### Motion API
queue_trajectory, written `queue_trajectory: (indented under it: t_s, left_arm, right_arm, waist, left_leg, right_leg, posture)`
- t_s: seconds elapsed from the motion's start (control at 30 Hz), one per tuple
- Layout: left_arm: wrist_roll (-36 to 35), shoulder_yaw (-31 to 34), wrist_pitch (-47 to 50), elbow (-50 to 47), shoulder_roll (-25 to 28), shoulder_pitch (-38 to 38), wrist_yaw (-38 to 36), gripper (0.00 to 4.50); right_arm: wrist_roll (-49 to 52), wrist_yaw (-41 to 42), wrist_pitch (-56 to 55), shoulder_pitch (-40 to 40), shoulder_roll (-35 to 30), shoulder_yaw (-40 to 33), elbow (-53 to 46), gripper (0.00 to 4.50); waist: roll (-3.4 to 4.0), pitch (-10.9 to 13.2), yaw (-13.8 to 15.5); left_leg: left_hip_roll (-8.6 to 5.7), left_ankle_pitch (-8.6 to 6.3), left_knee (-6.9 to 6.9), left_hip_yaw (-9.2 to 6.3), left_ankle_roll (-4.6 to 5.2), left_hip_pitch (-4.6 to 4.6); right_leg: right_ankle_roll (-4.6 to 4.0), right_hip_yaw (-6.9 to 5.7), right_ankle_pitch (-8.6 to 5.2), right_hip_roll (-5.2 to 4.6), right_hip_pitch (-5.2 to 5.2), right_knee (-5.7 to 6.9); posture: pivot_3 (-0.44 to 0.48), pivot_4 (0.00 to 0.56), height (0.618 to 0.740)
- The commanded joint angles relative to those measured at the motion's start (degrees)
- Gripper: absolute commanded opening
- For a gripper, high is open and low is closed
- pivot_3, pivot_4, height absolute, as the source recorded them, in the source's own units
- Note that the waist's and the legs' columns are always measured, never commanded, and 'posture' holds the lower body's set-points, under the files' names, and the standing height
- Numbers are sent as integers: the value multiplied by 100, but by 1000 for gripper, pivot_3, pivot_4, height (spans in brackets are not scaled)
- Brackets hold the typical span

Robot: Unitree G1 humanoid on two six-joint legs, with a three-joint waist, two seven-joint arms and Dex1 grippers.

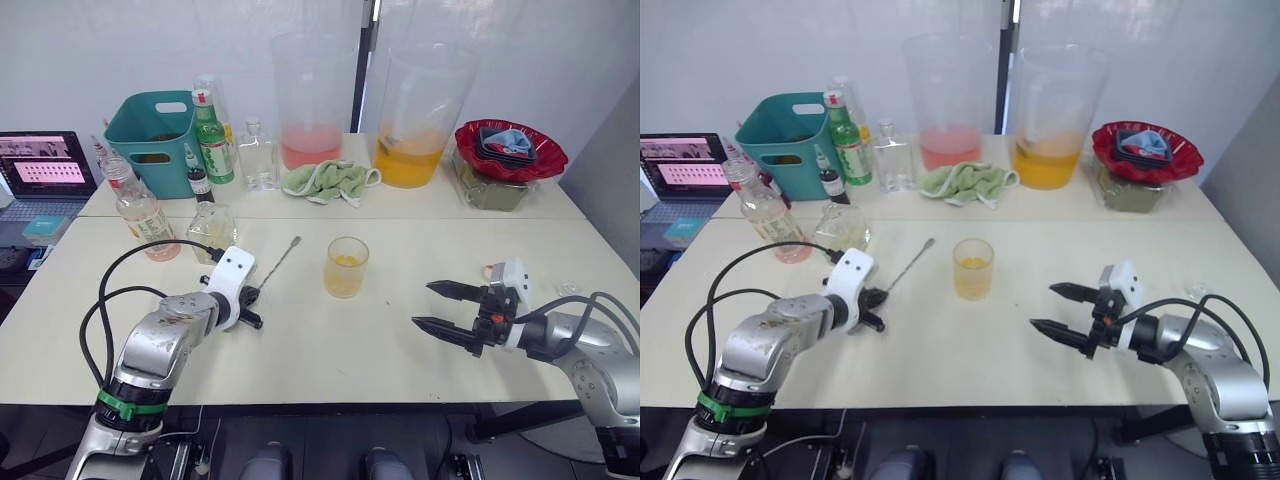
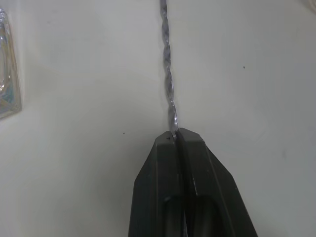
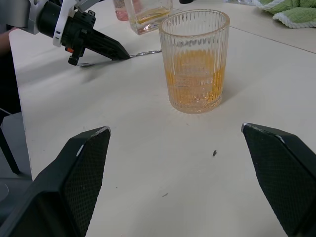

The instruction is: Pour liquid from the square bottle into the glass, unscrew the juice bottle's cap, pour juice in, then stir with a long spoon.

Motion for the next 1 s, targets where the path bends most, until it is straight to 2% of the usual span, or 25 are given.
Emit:
queue_trajectory:
  t_s: [0.03,0.27,0.37,0.5,0.7,0.97,1.0]
  left_arm:
    - [-77,-46,-175,6,83,155,-283,6]
    - [-403,590,-1132,-170,417,171,-1025,6]
    - [-366,652,-1445,-137,920,365,-1443,6]
    - [-510,792,-2056,-52,1612,893,-2376,6]
    - [-632,815,-2599,-41,2002,1407,-3117,6]
    - [-314,623,-3061,54,2132,1979,-3259,6]
    - [-271,619,-3088,74,2152,2006,-3247,311]
  right_arm:
    - [57,36,-86,-57,18,-64,-166,4500]
    - [17,117,-136,-122,48,-15,-69,4500]
    - [6,126,-121,-167,66,20,-36,4500]
    - [-1,173,-117,-208,90,73,0,4500]
    - [-38,236,-135,-286,123,128,60,4500]
    - [-67,208,-153,-283,177,200,23,4500]
    - [-63,204,-147,-280,187,205,16,4500]
  waist:
    - [0,0,-1]
    - [-3,2,-1]
    - [-3,2,-28]
    - [-2,2,-92]
    - [-2,3,-75]
    - [-1,3,-90]
    - [0,3,-91]
  left_leg:
    - [0,0,0,0,0,0]
    - [2,0,0,0,0,-8]
    - [4,0,0,1,0,-7]
    - [6,0,-10,2,0,-5]
    - [9,0,-9,2,0,-9]
    - [12,0,-10,2,0,-9]
    - [12,0,-10,2,0,-6]
  right_leg:
    - [0,0,0,0,0,0]
    - [0,0,0,0,-7,-1]
    - [-1,0,0,4,-9,-1]
    - [-4,0,-2,3,-12,-3]
    - [-4,-1,-2,-4,-10,-7]
    - [-4,-1,-2,-2,-12,-6]
    - [-4,-1,-2,-3,-11,-5]
  posture:
    - [0,150,740]
    - [0,150,740]
    - [0,150,740]
    - [0,150,740]
    - [0,150,740]
    - [0,150,740]
    - [0,150,740]
